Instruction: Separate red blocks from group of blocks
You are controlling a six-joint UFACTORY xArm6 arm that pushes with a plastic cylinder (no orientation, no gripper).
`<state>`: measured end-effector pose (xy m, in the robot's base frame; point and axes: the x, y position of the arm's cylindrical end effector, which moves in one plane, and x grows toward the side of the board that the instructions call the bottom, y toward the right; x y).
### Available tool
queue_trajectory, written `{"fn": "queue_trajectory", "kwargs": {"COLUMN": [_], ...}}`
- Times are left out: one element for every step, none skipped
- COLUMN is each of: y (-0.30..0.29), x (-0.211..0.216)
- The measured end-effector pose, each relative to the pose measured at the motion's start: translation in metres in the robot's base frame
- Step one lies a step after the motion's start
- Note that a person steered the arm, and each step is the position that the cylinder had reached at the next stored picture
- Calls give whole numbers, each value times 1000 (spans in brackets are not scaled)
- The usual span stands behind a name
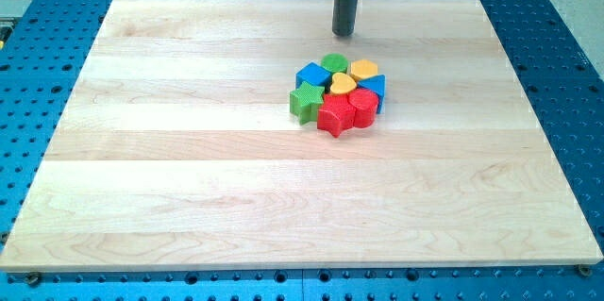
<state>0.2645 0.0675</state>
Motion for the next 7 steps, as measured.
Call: {"fn": "queue_trajectory", "kwargs": {"y": [0,0,0,16,53,82,108], "x": [0,0,-9,-22,2,60,108]}}
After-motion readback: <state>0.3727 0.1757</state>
